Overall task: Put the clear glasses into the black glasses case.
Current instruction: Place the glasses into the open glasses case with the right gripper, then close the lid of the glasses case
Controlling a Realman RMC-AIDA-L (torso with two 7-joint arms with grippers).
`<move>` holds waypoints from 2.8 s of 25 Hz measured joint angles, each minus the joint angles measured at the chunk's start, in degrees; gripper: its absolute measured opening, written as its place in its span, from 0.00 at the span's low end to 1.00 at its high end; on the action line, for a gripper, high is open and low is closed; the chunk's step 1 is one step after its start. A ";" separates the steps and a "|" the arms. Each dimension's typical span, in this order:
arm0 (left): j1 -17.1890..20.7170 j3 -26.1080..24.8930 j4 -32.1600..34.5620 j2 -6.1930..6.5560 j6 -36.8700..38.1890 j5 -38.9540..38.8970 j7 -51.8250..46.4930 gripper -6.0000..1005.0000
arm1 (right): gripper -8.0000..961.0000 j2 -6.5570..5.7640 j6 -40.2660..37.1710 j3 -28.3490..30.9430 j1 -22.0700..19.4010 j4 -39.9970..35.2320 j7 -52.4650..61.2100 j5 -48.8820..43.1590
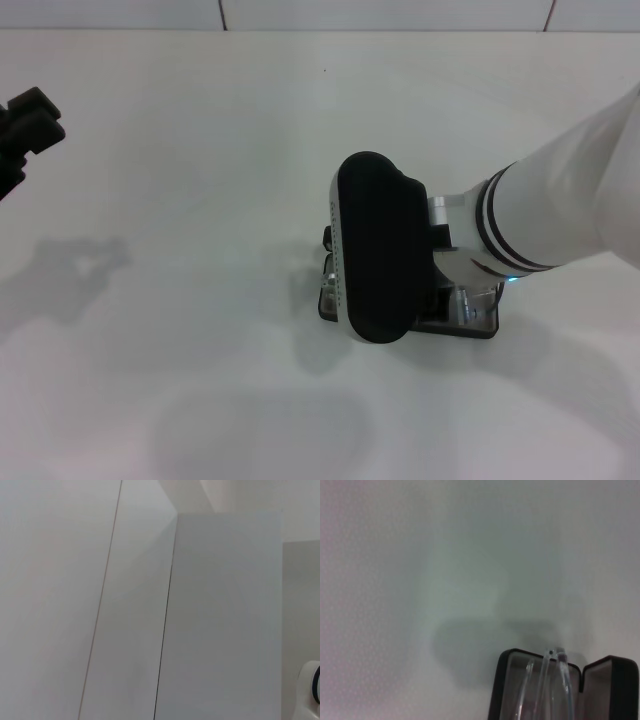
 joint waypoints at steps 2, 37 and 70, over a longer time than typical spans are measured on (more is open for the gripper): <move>-0.05 -0.02 0.00 -0.06 0.00 0.00 0.06 0.16 | 0.13 0.00 0.32 -0.19 -0.15 0.15 0.01 -0.65; -0.09 -1.50 -0.43 -0.96 -0.87 0.70 0.13 0.16 | 0.15 0.00 -0.26 -0.73 -0.26 0.00 0.78 -2.89; -2.23 -1.52 -0.17 -0.67 -0.87 0.70 -1.78 0.16 | 0.17 -0.35 -0.39 12.29 -14.96 -20.70 -10.93 12.70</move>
